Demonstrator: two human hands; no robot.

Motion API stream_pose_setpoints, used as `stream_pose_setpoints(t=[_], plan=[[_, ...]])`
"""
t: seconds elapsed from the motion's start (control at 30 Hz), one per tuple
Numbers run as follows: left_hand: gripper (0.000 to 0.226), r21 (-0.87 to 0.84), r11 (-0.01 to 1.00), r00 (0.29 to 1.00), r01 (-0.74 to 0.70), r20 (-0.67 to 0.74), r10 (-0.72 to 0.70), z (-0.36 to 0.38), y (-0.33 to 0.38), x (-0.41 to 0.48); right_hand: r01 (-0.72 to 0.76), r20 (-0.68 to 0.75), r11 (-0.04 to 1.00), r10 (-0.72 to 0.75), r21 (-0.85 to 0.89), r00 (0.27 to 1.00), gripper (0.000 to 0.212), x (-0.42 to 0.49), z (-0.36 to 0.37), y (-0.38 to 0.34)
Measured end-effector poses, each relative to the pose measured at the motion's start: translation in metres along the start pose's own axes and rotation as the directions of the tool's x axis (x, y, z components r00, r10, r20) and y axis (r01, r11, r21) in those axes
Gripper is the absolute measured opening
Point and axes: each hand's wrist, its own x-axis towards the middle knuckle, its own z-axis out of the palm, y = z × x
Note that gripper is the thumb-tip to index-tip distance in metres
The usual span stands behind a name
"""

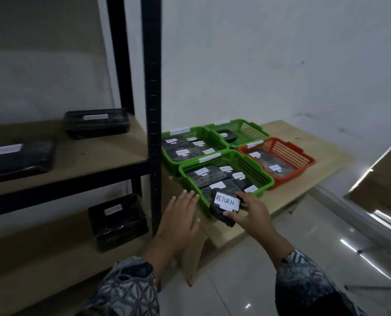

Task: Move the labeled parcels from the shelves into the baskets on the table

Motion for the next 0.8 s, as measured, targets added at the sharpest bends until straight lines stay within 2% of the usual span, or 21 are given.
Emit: stream_pose_setpoints(t=[0.2, 0.37, 0.57, 0.8], plan=[[0.064, -0.032, 0.999, 0.999, -0.033, 0.037, 0.034, 0.031, 0.017, 0.08, -0.051, -0.037, 0.999, 0.052, 0.016, 0.998, 0.068, 0.055, -0.027, 0.053], [0.065, -0.061, 0.996, 0.997, -0.069, 0.031, 0.071, 0.068, 0.019, 0.161, -0.027, -0.056, 1.0, 0.027, -0.008, 0.998, 0.067, 0.118, -0.037, 0.092], [0.063, -0.1, 0.993, 0.996, -0.062, 0.053, 0.067, 0.101, 0.018, 0.255, -0.039, 0.002, 0.999, 0.039, -0.023, 0.999, 0.067, 0.199, -0.05, 0.135], [0.064, -0.104, 0.993, 0.997, -0.046, 0.051, 0.052, 0.133, 0.027, 0.328, -0.08, -0.033, 0.996, 0.081, 0.031, 0.996, 0.065, 0.267, -0.063, 0.192]])
